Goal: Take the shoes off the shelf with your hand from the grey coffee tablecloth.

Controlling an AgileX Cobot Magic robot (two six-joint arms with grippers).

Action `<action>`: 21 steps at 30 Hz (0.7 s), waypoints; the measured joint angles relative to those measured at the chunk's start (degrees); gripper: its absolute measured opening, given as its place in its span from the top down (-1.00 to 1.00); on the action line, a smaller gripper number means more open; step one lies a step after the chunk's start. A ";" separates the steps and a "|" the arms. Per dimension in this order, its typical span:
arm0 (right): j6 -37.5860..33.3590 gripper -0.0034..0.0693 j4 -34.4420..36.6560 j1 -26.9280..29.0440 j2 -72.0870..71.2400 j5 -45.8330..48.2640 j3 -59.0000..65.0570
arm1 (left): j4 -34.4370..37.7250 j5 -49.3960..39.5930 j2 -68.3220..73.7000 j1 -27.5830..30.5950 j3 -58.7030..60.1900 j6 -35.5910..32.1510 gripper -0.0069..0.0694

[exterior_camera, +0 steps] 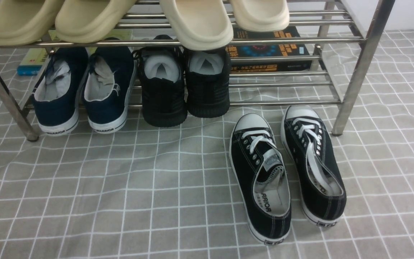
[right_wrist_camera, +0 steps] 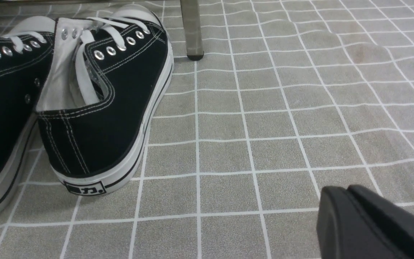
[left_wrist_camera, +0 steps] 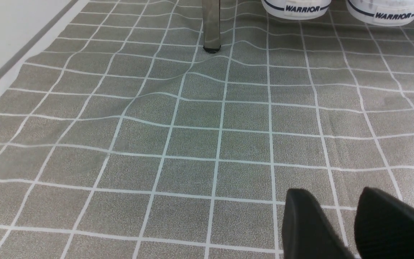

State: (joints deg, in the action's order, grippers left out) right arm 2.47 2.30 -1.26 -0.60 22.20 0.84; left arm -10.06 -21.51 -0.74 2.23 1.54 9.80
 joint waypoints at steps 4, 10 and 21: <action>0.00 0.79 -0.20 -2.07 0.00 0.00 0.00 | 0.00 0.00 0.00 0.00 0.00 0.00 0.19; 0.00 0.78 -0.30 -2.41 0.00 0.00 0.00 | 0.00 0.00 0.00 0.00 0.00 0.00 0.19; 0.00 0.74 -0.53 -2.41 0.00 0.00 0.00 | 0.00 0.00 0.00 0.00 -0.05 0.00 0.19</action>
State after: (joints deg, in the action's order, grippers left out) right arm 2.47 1.77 -3.67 -0.60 22.20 0.84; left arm -10.06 -21.51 -0.74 2.23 1.49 9.80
